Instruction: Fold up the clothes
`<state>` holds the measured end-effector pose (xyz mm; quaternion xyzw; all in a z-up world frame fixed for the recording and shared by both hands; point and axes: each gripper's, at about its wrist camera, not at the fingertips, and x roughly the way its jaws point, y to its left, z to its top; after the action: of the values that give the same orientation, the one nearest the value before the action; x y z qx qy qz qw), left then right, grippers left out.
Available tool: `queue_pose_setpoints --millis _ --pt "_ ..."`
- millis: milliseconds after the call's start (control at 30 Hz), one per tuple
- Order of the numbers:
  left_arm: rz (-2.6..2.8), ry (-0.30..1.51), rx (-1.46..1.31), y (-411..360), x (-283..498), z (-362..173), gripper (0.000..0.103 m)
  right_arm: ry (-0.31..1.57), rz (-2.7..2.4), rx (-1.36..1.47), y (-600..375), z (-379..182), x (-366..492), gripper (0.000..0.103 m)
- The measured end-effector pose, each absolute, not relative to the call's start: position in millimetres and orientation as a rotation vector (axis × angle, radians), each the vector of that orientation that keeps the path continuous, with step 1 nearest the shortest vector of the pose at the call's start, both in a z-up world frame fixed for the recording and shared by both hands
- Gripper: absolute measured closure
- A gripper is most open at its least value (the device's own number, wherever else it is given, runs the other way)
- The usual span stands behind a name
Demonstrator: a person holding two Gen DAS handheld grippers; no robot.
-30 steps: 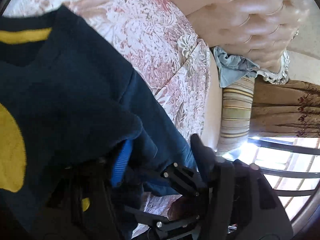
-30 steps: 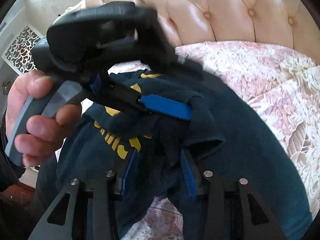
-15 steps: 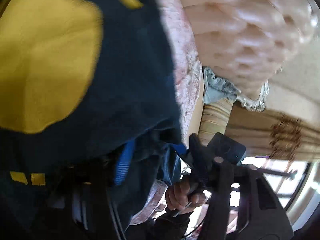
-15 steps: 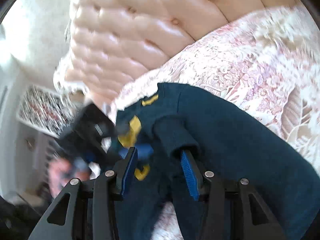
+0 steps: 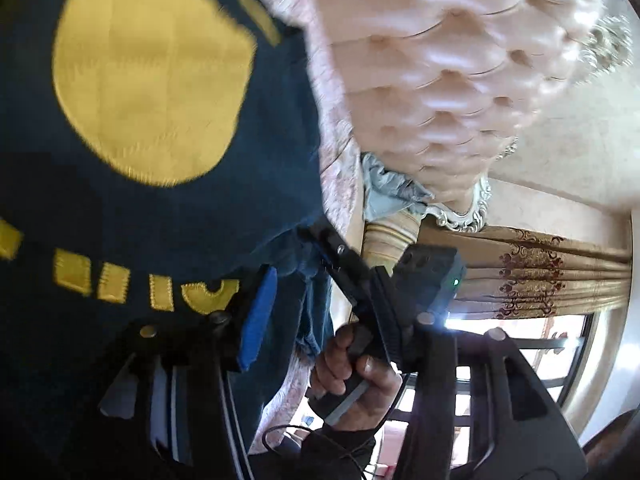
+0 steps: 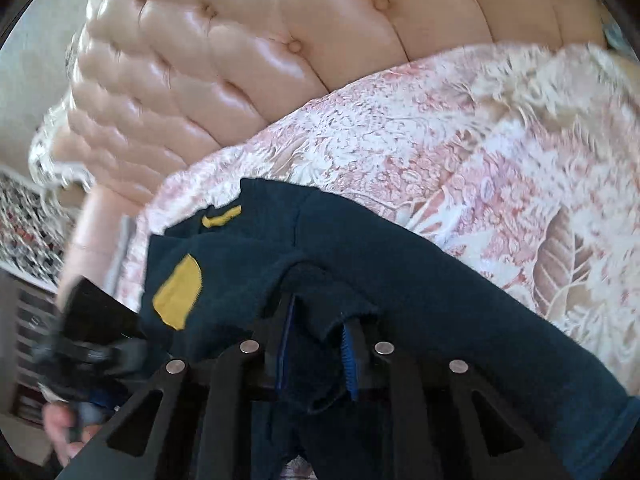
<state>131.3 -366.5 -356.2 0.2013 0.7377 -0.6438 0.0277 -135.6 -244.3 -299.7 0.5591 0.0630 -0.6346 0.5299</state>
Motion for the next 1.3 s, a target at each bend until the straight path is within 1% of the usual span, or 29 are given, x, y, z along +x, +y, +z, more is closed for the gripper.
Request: queue_pose_setpoints --millis 100,167,200,233,300,433,500,600,700,833,933,1033,1100,1167,1200,1233,1300 --pt "-2.015 2.188 0.533 -378.3 142.6 -345.0 0.05 0.195 -1.537 1.269 -242.4 -286.1 -126.2 0.076" --pt "-1.907 2.194 0.55 -386.1 152.8 -354.0 0.049 0.213 -1.552 1.246 -244.0 -281.1 -119.6 0.075" --pt "-1.888 2.143 0.603 -390.0 153.8 -357.1 0.044 0.235 -1.564 1.253 -249.3 -284.5 -116.3 0.067" --pt "-1.864 2.106 0.663 -393.2 154.6 -362.1 0.044 0.29 -1.576 1.275 -257.8 -292.1 -112.3 0.064" --pt "-1.804 2.221 0.66 -397.8 159.5 -369.7 0.044 0.368 -1.603 1.292 -263.5 -297.9 -104.0 0.064" --pt "-1.996 2.102 0.64 -404.8 188.0 -326.2 0.041 0.362 -1.745 1.272 -246.8 -271.7 -79.3 0.063" --pt "-1.981 2.085 0.542 -413.1 217.8 -318.0 0.039 0.322 -1.753 1.225 -241.8 -258.4 -63.4 0.063" --pt "-1.947 2.024 0.439 -425.0 266.3 -313.3 0.037 0.283 -1.758 1.16 -238.5 -242.7 -40.2 0.056" --pt "-1.856 2.103 0.345 -432.6 296.9 -326.8 0.037 0.376 -1.717 1.136 -264.9 -257.2 -21.7 0.056" --pt "-1.855 2.089 0.341 -435.5 301.7 -327.0 0.038 0.484 -1.677 1.252 -278.3 -294.5 -15.2 0.057" --pt "-1.887 2.063 0.412 -434.7 290.9 -328.3 0.038 0.508 -1.664 1.248 -267.3 -291.6 -6.7 0.056" --pt "-1.959 2.049 0.478 -433.5 259.0 -326.6 0.037 0.406 -1.672 1.222 -248.7 -270.8 -9.7 0.056" --pt "-2.009 2.042 0.52 -431.4 236.0 -326.2 0.037 0.338 -1.705 1.14 -242.6 -256.8 -17.8 0.056" --pt "-2.037 2.04 0.535 -429.3 218.1 -327.0 0.037 0.291 -1.722 1.102 -246.8 -249.5 -29.2 0.054" --pt "-2.039 2.041 0.533 -428.3 211.6 -328.2 0.037 0.265 -1.708 1.116 -253.2 -249.9 -36.5 0.05" --pt "-2.014 2.042 0.562 -428.6 208.0 -334.6 0.037 0.231 -1.666 1.163 -262.6 -255.0 -44.9 0.049" --pt "-1.965 2.042 0.62 -429.0 200.8 -347.5 0.037 0.228 -1.635 1.277 -273.7 -273.9 -57.5 0.049"
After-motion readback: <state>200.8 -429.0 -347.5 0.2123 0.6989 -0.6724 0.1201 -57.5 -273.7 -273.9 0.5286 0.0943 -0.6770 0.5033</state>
